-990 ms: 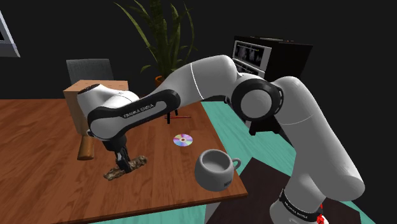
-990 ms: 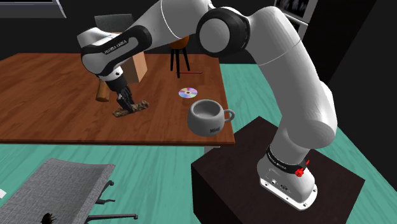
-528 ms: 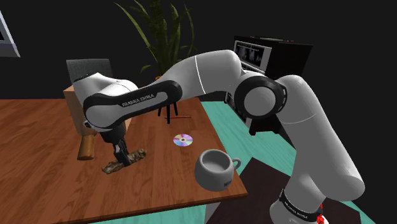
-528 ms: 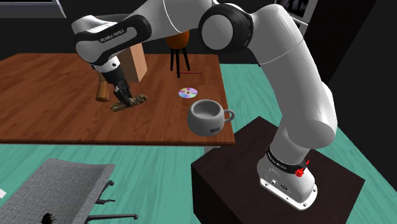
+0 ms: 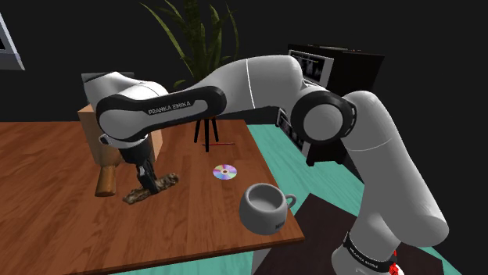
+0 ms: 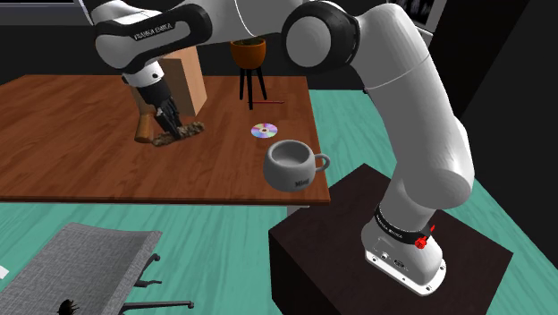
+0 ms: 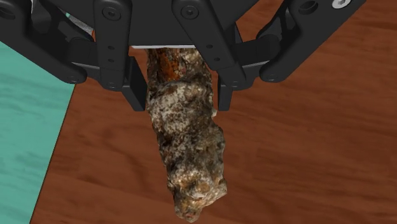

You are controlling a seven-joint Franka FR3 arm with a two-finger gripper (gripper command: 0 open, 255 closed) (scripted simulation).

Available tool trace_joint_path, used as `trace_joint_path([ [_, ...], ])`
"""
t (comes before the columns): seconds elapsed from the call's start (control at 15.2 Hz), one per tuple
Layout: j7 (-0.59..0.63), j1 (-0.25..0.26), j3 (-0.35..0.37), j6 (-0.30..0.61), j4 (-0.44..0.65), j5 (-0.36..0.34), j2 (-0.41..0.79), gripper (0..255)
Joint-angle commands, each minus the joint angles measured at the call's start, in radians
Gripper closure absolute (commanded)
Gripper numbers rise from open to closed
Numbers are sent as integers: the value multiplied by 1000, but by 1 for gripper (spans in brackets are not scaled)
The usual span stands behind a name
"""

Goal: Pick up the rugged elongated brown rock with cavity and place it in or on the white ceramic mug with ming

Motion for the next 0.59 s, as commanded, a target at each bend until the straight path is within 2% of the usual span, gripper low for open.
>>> trace_joint_path([
  [0.0, -2, 2, 0, -27, 26, 1, -1, 255],
  [0.53, -11, 12, 1, -137, 141, 2, 3, 255],
])
